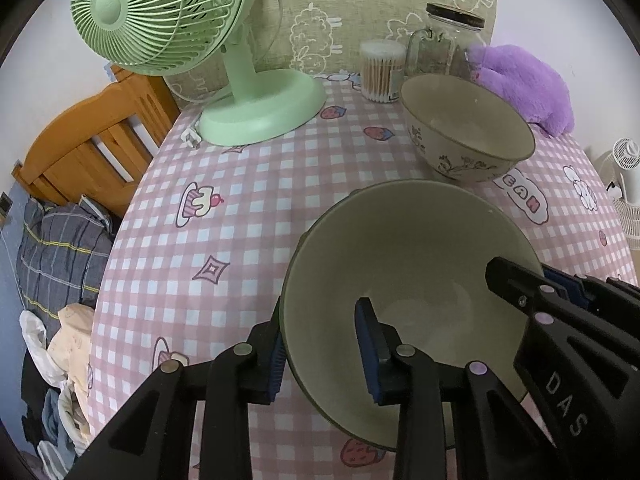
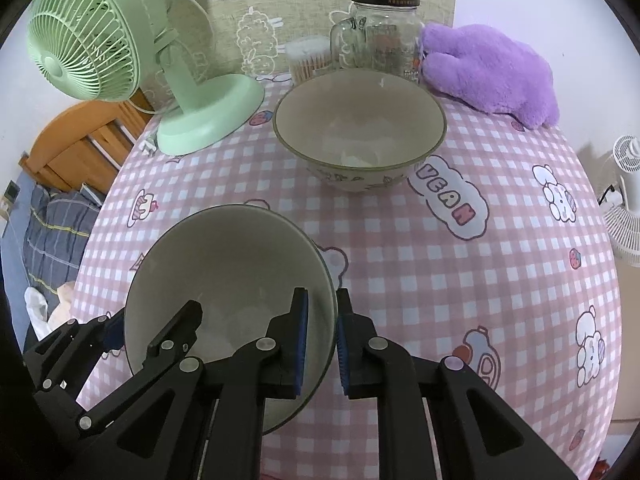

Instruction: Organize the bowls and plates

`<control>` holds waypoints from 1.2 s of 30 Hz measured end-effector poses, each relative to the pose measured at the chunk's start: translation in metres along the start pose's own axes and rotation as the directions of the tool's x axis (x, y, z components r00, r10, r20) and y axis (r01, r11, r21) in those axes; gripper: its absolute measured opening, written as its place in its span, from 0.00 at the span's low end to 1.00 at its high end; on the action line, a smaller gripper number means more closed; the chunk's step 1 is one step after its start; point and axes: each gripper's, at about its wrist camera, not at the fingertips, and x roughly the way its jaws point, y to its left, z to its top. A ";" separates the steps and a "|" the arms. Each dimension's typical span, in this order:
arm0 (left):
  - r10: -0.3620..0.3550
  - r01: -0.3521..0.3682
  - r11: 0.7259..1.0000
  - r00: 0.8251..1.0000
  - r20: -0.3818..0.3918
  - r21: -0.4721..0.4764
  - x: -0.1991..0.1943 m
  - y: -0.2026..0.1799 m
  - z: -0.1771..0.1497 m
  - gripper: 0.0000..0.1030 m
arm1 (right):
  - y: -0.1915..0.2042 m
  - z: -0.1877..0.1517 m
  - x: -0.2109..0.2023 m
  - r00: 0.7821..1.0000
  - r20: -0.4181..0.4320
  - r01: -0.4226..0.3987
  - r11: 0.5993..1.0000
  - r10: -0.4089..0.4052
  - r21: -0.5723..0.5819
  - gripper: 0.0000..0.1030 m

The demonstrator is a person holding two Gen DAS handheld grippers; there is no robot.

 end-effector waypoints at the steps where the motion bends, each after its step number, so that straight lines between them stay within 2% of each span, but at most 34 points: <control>1: -0.001 0.001 1.000 1.000 -0.003 -0.002 -0.001 0.000 -0.001 0.29 | 0.000 0.000 0.000 1.000 -0.002 -0.005 1.000 0.005 0.002 0.16; 8: -0.011 0.011 1.000 1.000 0.013 -0.007 -0.019 0.001 -0.007 0.29 | 0.002 -0.004 -0.019 1.000 0.020 -0.016 1.000 0.016 0.007 0.16; 20: -0.082 0.078 0.996 0.992 0.092 0.042 -0.079 -0.007 -0.024 0.29 | 0.001 -0.028 -0.086 0.994 0.093 0.047 0.998 -0.050 0.041 0.16; 26: -0.119 0.110 0.990 0.987 0.112 0.086 -0.107 -0.018 -0.045 0.29 | -0.003 -0.053 -0.122 0.988 0.118 0.088 0.993 -0.097 0.080 0.16; 36: -0.174 0.159 0.979 0.978 0.114 0.129 -0.140 -0.039 -0.077 0.29 | -0.016 -0.099 -0.159 0.980 0.110 0.151 0.980 -0.166 0.130 0.16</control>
